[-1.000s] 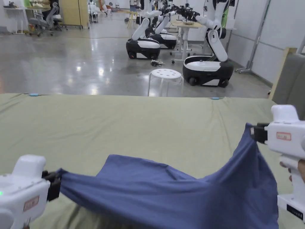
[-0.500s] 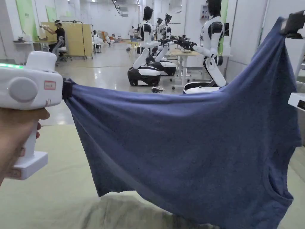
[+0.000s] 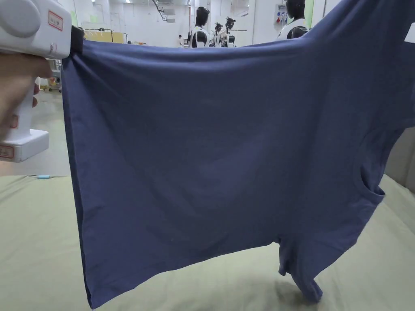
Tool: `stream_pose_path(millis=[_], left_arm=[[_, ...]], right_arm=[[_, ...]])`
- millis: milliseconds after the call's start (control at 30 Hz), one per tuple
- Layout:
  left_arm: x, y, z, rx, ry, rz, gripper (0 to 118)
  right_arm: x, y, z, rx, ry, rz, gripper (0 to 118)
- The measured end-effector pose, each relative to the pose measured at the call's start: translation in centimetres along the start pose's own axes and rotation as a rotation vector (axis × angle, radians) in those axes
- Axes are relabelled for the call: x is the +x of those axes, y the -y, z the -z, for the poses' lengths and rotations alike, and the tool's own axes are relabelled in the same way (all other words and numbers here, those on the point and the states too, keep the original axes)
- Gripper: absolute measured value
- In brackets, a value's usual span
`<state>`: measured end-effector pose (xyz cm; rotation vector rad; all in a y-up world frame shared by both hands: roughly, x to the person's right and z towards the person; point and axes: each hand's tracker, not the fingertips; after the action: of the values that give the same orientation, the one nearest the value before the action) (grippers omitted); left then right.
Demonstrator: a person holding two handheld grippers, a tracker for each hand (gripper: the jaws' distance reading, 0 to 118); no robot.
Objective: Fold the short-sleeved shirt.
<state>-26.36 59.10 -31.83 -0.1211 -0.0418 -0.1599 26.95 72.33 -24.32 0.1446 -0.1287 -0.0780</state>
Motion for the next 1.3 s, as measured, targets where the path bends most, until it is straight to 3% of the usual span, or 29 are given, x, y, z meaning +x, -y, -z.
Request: stream_pose_path(millis=[400,767,900,1067,1167,1233,1300], left_arm=[[0.5,10.9,4.3,-0.103,-0.002,-0.069,7],[1.5,18.9,-7.6,-0.152,0.11,-0.071,7],[2.3,25.2,-13.7,-0.237,0.154,-0.002,7],[4.0,35.0,-20.8,-0.396,0.209,0.033,7],[4.7,41.8,-23.1,-0.525,0.205,0.079,8],[4.5,45.4,-23.9,-0.617,0.212,0.013,8],[4.5,46.7,-24.1,-0.629,0.19,0.015,9]], right_arm=[[1.7,10.2,1.0,-0.113,0.0,0.046,0],[5.6,16.4,-15.3,-0.153,-0.111,0.097,0],[7.1,22.9,-23.5,-0.253,-0.112,0.078,0],[7.3,35.1,-33.6,-0.466,-0.065,-0.034,0],[7.3,43.5,-37.8,-0.663,-0.015,-0.003,0],[7.4,48.3,-39.4,-0.804,-0.002,0.031,0],[8.0,51.2,-39.7,-0.868,0.024,-0.001,0]])
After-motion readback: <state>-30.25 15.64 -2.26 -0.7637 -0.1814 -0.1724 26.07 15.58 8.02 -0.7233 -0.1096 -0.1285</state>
